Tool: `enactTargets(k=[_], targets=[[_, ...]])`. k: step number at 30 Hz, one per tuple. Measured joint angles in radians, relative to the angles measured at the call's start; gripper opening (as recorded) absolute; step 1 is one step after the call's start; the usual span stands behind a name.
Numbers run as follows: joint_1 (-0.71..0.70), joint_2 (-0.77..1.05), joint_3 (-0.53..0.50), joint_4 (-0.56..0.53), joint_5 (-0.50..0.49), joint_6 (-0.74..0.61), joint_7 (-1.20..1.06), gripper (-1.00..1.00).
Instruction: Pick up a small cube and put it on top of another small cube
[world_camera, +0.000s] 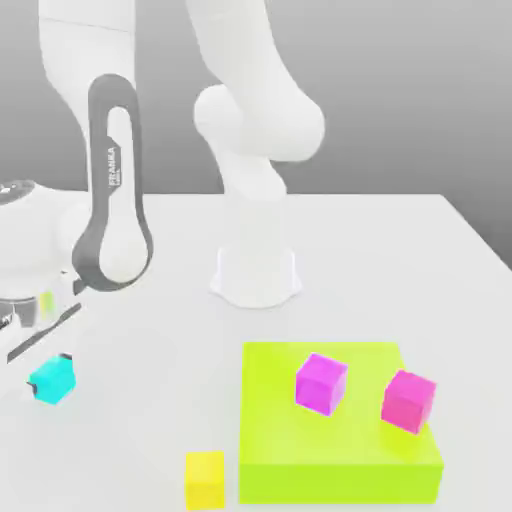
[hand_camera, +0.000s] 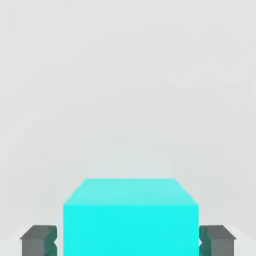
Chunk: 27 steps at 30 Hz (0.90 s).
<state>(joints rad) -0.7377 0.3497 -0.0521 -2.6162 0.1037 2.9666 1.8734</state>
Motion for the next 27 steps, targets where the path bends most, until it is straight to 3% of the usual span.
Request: enactTargets(k=[3, 9, 19, 24, 25, 27], targets=[[-0.002, 0.003, 0.002, 0.001, 0.001, 0.003, 0.0, -1.0], [0.027, -0.184, -0.029, -0.034, -0.059, -0.149, 0.042, -1.0], [0.311, -0.227, 0.265, 0.095, -0.154, -0.325, -0.035, -1.0], [0.373, -0.085, 0.264, 0.127, -0.247, -0.219, 0.013, -1.0], [0.381, -0.06, 0.254, 0.13, -0.261, -0.198, 0.023, 1.0], [0.381, -0.06, 0.254, 0.13, -0.261, -0.198, 0.023, 1.0]])
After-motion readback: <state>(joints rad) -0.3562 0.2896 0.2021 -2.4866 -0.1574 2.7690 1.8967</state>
